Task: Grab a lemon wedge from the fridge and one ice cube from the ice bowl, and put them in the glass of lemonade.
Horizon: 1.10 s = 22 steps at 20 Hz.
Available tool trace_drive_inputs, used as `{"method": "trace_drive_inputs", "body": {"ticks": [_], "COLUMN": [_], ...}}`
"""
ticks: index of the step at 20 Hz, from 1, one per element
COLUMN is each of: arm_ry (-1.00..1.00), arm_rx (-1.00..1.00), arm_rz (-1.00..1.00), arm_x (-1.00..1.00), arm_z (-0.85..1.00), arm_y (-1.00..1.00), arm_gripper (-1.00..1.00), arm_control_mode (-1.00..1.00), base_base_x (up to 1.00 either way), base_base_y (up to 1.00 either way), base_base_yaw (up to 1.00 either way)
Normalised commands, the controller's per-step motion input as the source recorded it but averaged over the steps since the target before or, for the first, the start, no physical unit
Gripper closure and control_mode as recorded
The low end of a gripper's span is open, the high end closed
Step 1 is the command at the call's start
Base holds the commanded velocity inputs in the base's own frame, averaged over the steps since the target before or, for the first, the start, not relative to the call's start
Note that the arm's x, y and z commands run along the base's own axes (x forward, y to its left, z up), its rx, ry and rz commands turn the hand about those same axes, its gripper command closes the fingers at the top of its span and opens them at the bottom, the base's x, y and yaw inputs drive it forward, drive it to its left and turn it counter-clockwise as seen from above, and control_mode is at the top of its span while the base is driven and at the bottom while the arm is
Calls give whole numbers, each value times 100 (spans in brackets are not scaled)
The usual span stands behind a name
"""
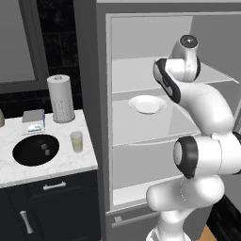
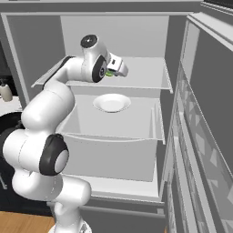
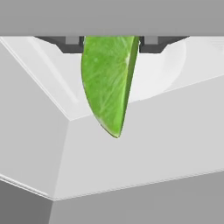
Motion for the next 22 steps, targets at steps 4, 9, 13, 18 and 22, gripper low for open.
{"method": "trace_drive_inputs", "body": {"ticks": [4,9,13,18,22], "arm_ry": [0,0,-12,-17,-6], "arm_rx": [0,0,0,0,0], "arm_rz": [0,0,0,0,4], "arm_x": [-12,-20,-78,-94,-94], "arm_z": [0,0,0,1,25], "arm_y": [0,0,1,0,0], "arm_gripper": [100,100,100,100,100], "arm_control_mode": [-100,-100,-100,-100,-100], "base_base_x": [0,0,0,0,0], "base_base_y": [0,0,0,0,0], "base_base_yaw": [0,0,0,0,0]}}
